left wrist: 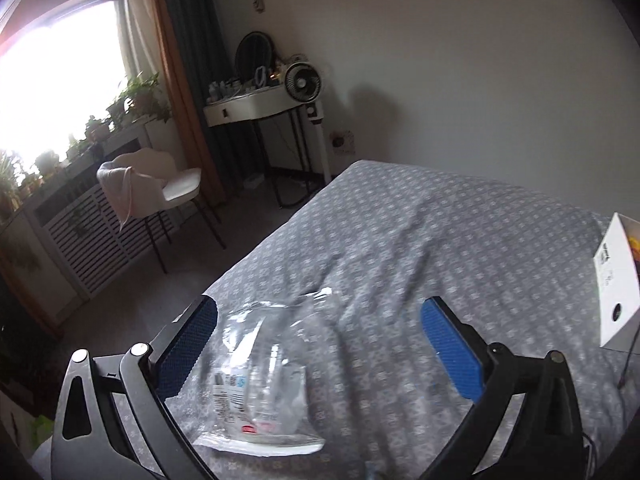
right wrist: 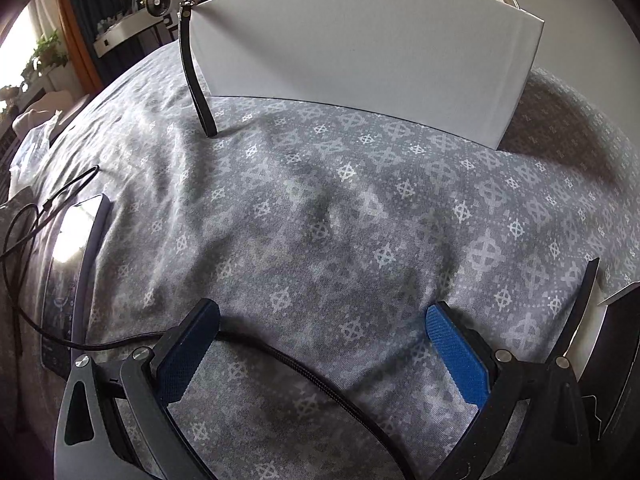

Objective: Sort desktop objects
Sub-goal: 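Carry the cup bag with the left gripper and set it on the bed, then grasp the black UGREEN box with the right gripper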

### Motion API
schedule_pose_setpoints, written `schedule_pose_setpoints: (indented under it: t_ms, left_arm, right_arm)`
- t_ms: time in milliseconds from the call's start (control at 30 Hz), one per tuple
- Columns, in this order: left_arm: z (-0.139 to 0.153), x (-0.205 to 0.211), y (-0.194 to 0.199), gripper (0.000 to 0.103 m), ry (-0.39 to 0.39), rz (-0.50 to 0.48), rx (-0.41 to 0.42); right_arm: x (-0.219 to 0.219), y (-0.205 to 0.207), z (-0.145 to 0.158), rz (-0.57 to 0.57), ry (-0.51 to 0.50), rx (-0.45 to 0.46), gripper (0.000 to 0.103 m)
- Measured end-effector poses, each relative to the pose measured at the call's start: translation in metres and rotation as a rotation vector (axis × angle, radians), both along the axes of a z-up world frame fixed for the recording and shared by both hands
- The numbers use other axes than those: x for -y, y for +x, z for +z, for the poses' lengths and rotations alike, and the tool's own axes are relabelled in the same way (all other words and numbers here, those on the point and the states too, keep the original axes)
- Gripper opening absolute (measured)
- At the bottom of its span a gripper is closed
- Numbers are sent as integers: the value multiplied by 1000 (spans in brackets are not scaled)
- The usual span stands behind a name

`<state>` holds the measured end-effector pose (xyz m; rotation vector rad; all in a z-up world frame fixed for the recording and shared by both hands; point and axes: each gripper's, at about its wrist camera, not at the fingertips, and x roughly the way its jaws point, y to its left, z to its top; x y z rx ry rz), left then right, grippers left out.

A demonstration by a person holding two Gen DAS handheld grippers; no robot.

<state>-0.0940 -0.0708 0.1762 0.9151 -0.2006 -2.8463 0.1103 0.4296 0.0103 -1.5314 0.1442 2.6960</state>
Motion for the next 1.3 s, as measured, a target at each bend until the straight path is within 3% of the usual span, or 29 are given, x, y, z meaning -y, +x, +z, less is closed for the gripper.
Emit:
schedule_pose_setpoints:
  t_ms: [233, 467, 733, 933, 1000, 1100, 1300]
  left_arm:
    - [12, -104, 27, 102, 9, -205, 37]
    - [-26, -171, 51, 102, -6, -303, 107]
    - [-91, -154, 58, 102, -53, -239, 203]
    - [-125, -114, 57, 102, -6, -147, 289]
    - [-129, -104, 55, 102, 41, -122, 307]
    - [-130, -96, 55, 102, 111, -110, 314]
    - [-136, -94, 55, 102, 138, -118, 326]
  right_arm:
    - [0, 0, 2, 0, -8, -7, 103]
    - [-2, 1, 3, 1, -14, -12, 103]
    - [-1, 4, 11, -1, -6, -23, 103]
    - [-14, 44, 79, -76, -23, -210, 103]
    - [-28, 62, 101, -159, 23, -239, 103]
    - [-64, 90, 117, -322, 58, -210, 103]
    - [-138, 129, 113, -592, 93, -89, 103]
